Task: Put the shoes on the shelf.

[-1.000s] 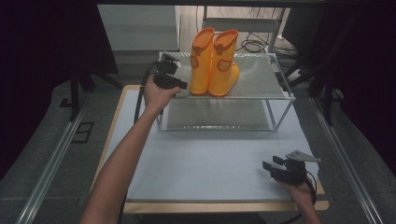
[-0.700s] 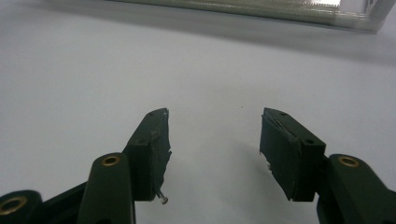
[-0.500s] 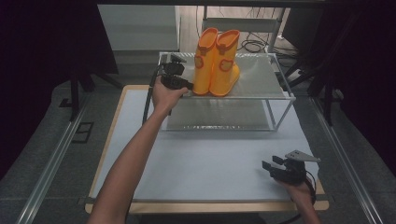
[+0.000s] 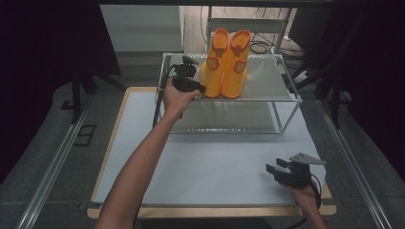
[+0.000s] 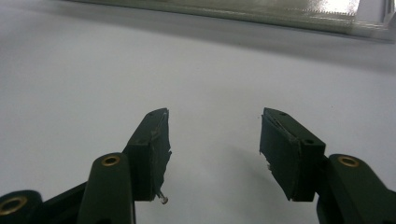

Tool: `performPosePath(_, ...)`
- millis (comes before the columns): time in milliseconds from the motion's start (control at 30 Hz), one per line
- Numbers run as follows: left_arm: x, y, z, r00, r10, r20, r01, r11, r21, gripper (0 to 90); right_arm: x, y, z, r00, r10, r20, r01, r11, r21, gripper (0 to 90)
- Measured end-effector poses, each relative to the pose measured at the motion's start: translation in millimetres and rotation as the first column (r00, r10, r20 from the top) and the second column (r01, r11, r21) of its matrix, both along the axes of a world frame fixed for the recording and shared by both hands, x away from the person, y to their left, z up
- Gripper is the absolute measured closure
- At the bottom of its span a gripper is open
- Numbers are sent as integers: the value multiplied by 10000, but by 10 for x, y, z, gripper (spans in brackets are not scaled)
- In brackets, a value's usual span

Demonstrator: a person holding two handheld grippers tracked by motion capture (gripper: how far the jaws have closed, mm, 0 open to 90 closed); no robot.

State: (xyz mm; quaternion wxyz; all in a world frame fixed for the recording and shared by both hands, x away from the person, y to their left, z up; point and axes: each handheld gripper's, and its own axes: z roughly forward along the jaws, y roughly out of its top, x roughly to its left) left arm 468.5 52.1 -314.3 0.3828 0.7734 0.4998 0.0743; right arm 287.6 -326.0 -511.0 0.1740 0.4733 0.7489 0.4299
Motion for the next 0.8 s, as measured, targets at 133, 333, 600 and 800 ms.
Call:
performPosePath(133,-9,-99,22,9998,-186,15,186,9998,-63,900,6,15,-5,10000,46,49,-46,10000,-1,422)
performPosePath(333,-7,-188,33,9996,-269,11,269,9995,-142,900,2,18,0,10000,78,29,-78,10000,-5,422)
performPosePath(600,5,-147,12,9995,-304,-100,300,9988,-395,900,5,25,-4,9999,103,21,-103,9999,-48,422)
performPosePath(800,-2,-176,7,9998,-214,-22,213,9993,-316,900,7,30,-11,9999,114,-4,-114,9999,-82,422)
